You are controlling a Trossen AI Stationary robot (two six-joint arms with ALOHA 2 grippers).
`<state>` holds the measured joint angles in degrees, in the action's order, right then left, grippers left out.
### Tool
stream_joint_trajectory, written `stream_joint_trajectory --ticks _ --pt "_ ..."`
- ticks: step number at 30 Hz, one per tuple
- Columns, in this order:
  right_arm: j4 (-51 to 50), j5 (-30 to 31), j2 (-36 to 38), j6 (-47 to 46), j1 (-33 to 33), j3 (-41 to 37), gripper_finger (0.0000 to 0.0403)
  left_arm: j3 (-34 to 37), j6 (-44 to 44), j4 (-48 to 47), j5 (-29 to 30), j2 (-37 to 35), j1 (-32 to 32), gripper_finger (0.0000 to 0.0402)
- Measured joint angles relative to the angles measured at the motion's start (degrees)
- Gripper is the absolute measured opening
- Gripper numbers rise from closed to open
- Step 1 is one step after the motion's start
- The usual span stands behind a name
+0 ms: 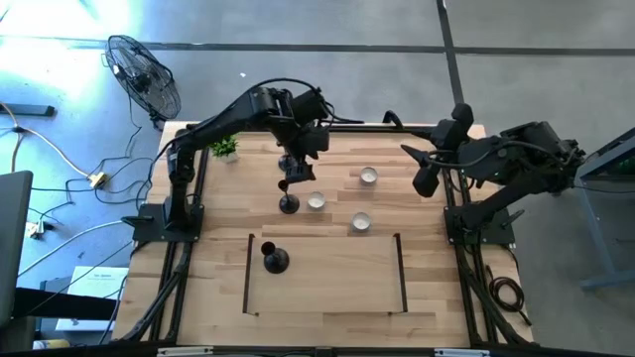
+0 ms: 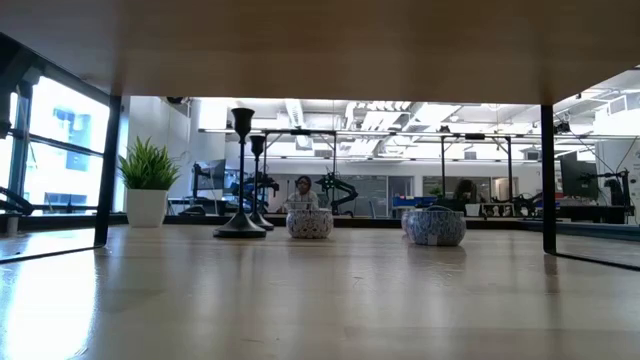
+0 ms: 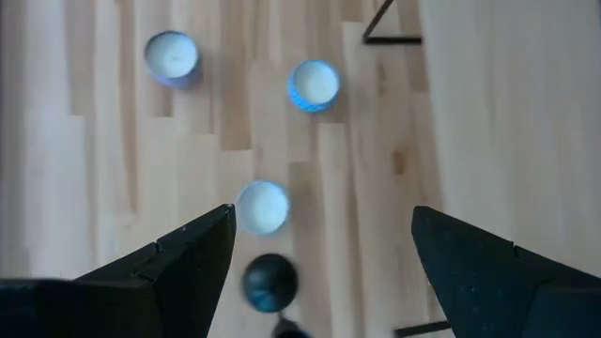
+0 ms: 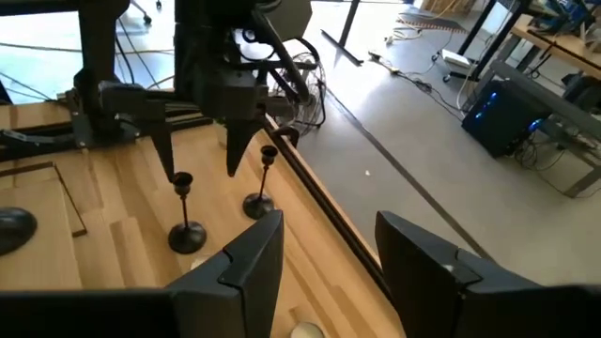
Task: Pick & Place candle stick holders
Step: Put the red scented candle on the shelf
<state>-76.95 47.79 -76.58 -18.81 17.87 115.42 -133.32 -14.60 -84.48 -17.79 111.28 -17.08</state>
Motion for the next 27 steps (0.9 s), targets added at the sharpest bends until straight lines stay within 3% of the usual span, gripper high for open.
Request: stream_joint_trajectory --ticks 9,17,22,27 --pt "-0.01 -5.19 0.2 2.54 0.0 0.0 0.0165 -0.05 4.44 0.57 -1.65 0.29 0.99 0.0319" --pt "-0.38 -12.84 0.2 -3.65 1.3 0.0 0.0165 -0.04 4.53 2.9 -0.37 1.31 5.29 0.0319" --pt "-0.39 -11.66 0.41 -9.68 2.66 0.0 0.0165 -0.1 7.74 5.11 -1.18 2.09 8.59 0.0319" --pt "-0.41 -6.66 0.46 -15.67 4.08 0.0 0.0165 -0.07 11.9 5.59 -0.78 2.26 11.4 0.0319"
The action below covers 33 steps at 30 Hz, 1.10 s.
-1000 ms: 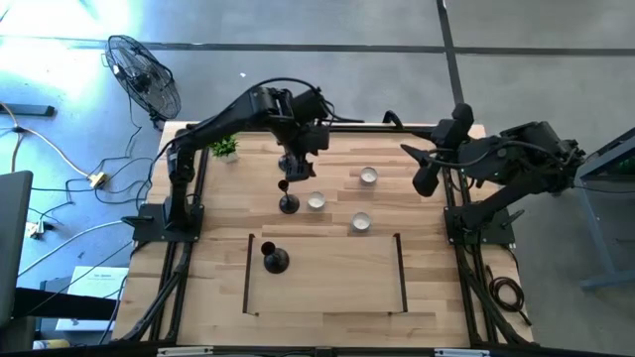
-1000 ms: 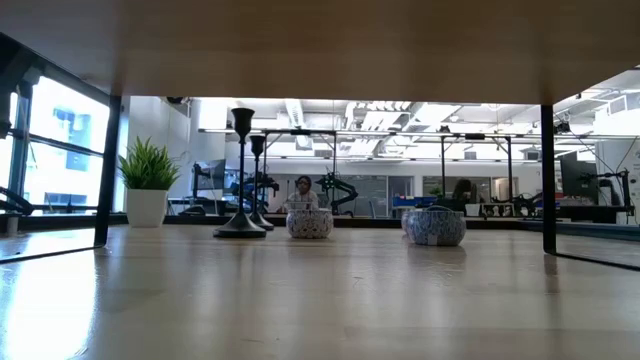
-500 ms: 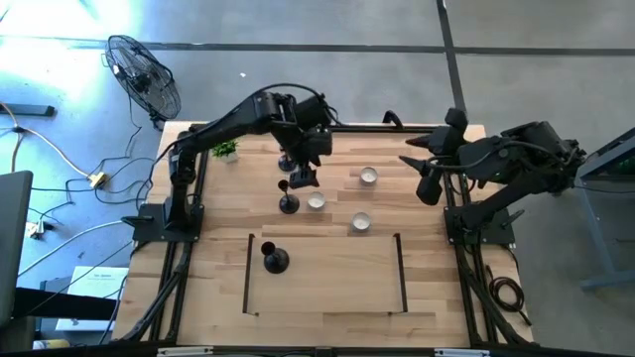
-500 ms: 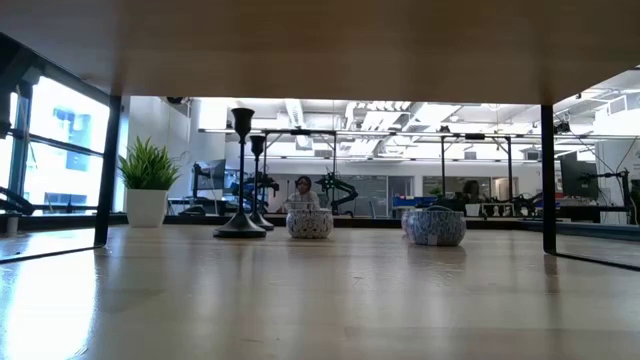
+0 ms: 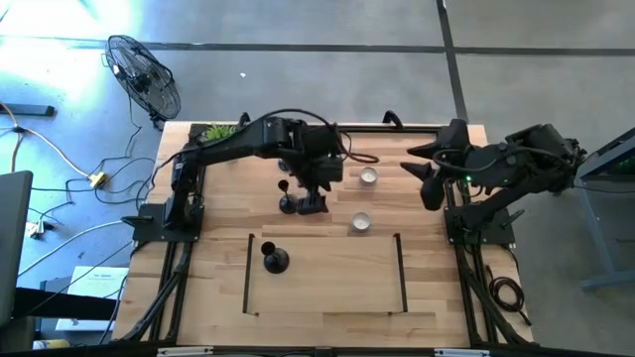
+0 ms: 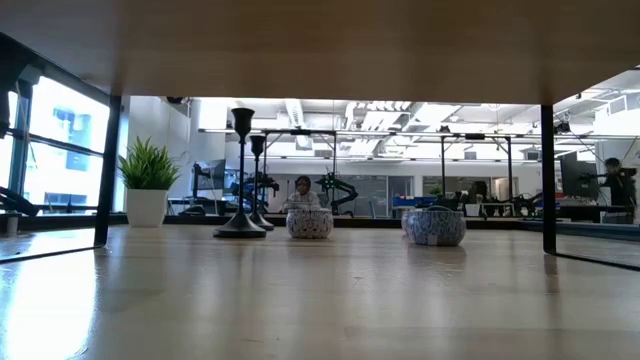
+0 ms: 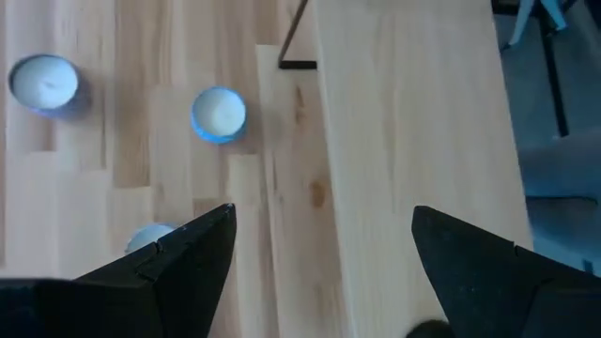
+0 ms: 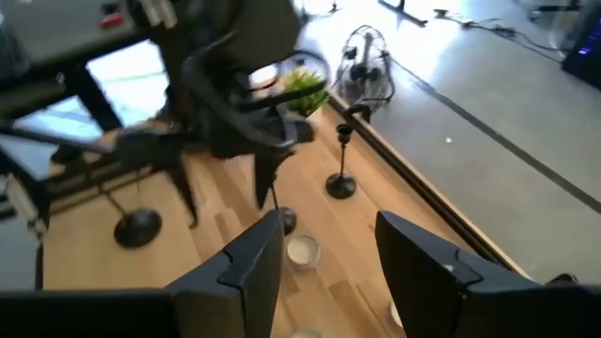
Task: Pick & Place candle stick holders
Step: Put the red scented candle on the shelf
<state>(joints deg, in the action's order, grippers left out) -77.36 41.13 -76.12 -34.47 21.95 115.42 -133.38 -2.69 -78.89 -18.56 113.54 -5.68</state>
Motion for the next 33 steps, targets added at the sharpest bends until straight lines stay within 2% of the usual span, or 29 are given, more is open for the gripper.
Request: stream_joint_trajectory --ticks 4,9,11,14,16,18,21,28,33 --pt "0.0 3.32 -0.28 -4.32 0.31 0.0 0.0165 0.07 0.19 -1.94 3.1 0.32 1.45 0.0319" --pt "-0.17 3.22 -1.02 -8.79 0.5 0.0 0.0165 0.04 0.18 -7.53 4.84 0.28 1.67 0.0319" --pt "-0.84 2.88 -1.53 -8.99 1.13 0.0 0.0165 0.04 -0.41 -9.66 7.33 0.28 1.59 0.0319" --pt "-2.18 2.05 -2.2 -8.71 1.81 0.0 0.0165 0.04 -4.09 -11.21 12.59 0.26 1.57 0.0319" --pt "-2.86 0.19 -2.34 -8.59 2.16 0.0 0.0165 0.04 -8.23 -11.12 13.57 0.26 1.55 0.0319" --pt "-3.51 -1.44 -2.34 -7.45 2.97 0.0 0.0165 0.04 -12.76 -11.13 13.9 0.26 1.54 0.0319" --pt "-3.56 -3.08 -2.32 -4.94 4.48 0.0 0.0165 -0.02 -17.49 -10.44 17.78 0.7 1.21 0.0319" --pt "-3.41 -2.9 -2.32 3.5 6.23 0.0 0.0165 0.13 -16.49 -7.72 18.27 3.9 -2.3 0.0319" --pt "-3.4 1.68 -2.29 7.95 6.23 0.0 0.0165 0.1 -14.94 -6.54 17.88 6.43 -4.7 0.0319"
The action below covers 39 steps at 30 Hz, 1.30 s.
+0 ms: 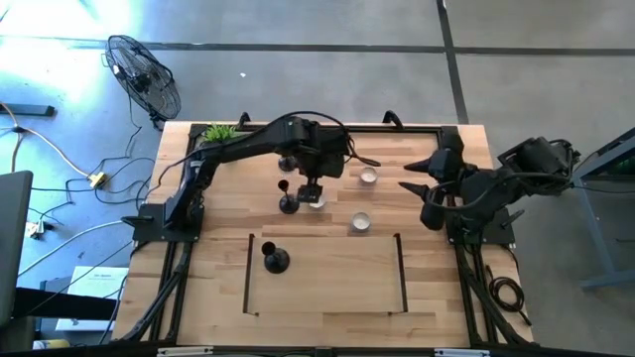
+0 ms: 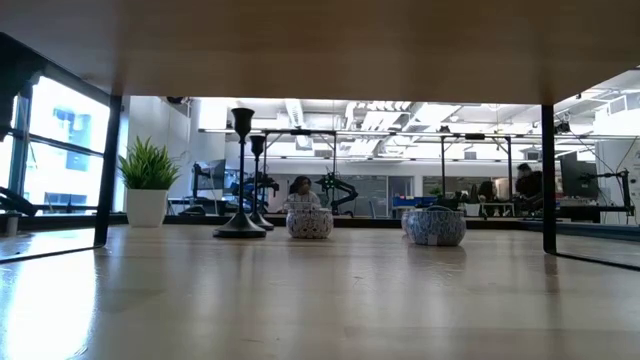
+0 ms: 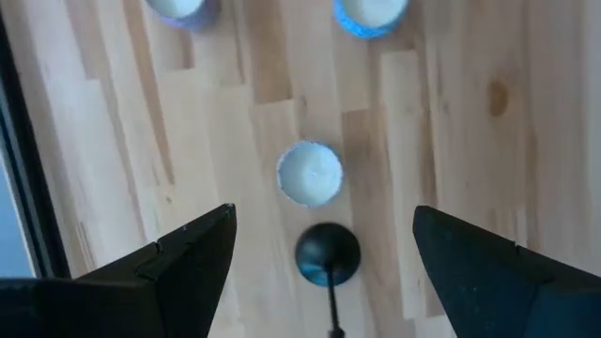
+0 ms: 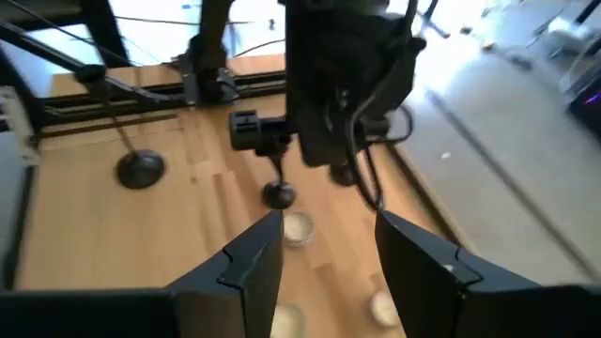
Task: Pick & Place candle stick holders
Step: Put the red scented candle on the shelf
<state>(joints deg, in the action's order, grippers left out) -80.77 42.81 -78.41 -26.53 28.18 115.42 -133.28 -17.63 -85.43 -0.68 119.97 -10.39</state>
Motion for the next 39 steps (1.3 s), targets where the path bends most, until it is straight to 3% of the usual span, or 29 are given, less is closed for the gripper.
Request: stream_joint_trajectory --ticks 5,12,21,26,31,39 --pt "1.3 1.75 0.18 3.48 -1.39 0.0 0.0165 -0.17 -0.08 2.2 1.57 1.8 -2.77 0.0319" --pt "1.81 -2.41 0.28 3.04 -4.37 0.0 0.0165 0.1 3.89 1.9 -1.6 5.87 -6.18 0.0319" --pt "2.67 -2.88 0.28 3.99 -7.43 0.0 0.0165 0.0 8.81 4.48 -1.39 7.4 -4.82 0.0319" --pt "4.36 -6.48 0.3 6.49 -10.44 0.0 0.0165 -0.01 14.42 5.34 0.47 7.99 -4.12 0.0319" --pt "4.23 -10.04 0.3 7.54 -12.29 0.0 0.0165 -0.05 14.35 2.84 1.71 10.33 -3.83 0.0319" --pt "3.53 -10.35 0.6 9.91 -12.85 0.0 0.0165 -0.01 15.45 0.96 0.41 13.58 -3.83 0.0319"
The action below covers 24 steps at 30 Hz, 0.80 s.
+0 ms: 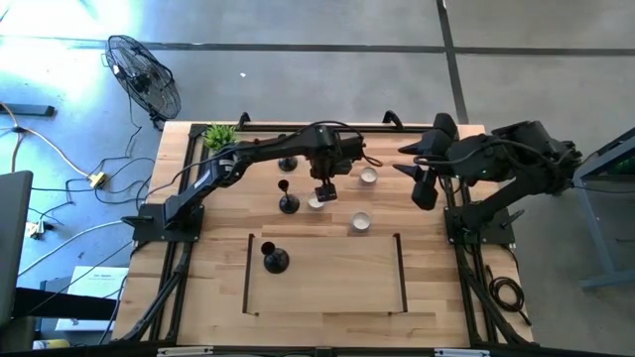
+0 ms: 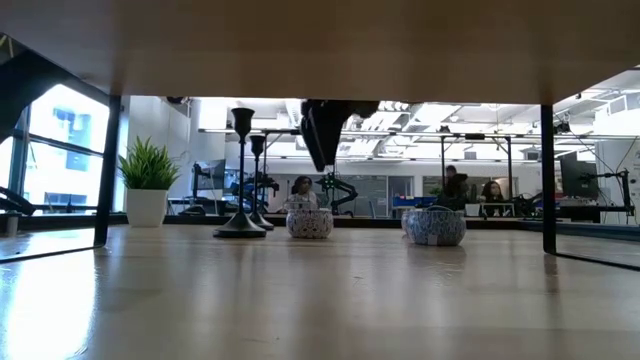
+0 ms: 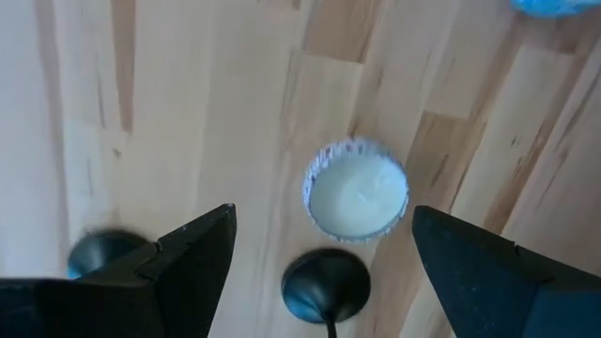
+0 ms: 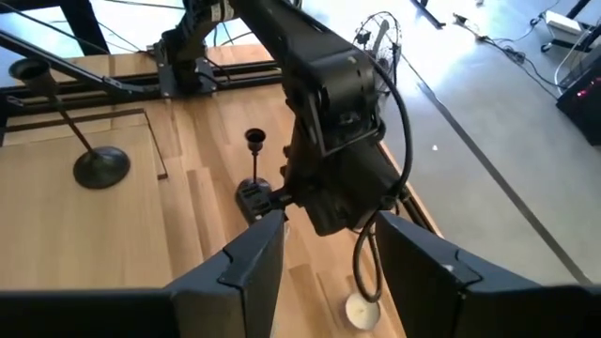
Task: Pick & Place candle stick holders
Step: Put the red scented candle on the shelf
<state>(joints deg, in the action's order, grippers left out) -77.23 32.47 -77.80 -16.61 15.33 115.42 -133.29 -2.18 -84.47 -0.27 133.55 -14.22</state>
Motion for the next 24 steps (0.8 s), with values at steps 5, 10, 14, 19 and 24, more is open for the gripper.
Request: stream_joint_trajectory --ticks 5,10,14,19,24 --pt "-0.07 0.09 0.0 0.21 0.0 0.0 0.0165 0.02 4.37 -2.8 -0.2 0.46 0.07 0.0319" --pt "-0.07 -0.07 0.0 0.16 0.0 0.0 0.0165 -0.02 7.58 -2.71 0.22 0.44 1.22 0.0319" --pt "-0.07 -1.59 0.0 -1.19 0.0 0.0 0.0165 1.56 8.05 -1.96 2.06 0.42 2.98 0.0319" --pt "-0.07 -3.05 0.0 -2.46 0.0 0.0 0.0165 4.96 8.48 -0.66 1.51 0.42 4.32 0.0319" --pt "-0.01 -3.53 0.0 -2.83 0.0 0.0 0.0165 8.38 8.49 2.92 1.24 0.42 4.11 0.0319"
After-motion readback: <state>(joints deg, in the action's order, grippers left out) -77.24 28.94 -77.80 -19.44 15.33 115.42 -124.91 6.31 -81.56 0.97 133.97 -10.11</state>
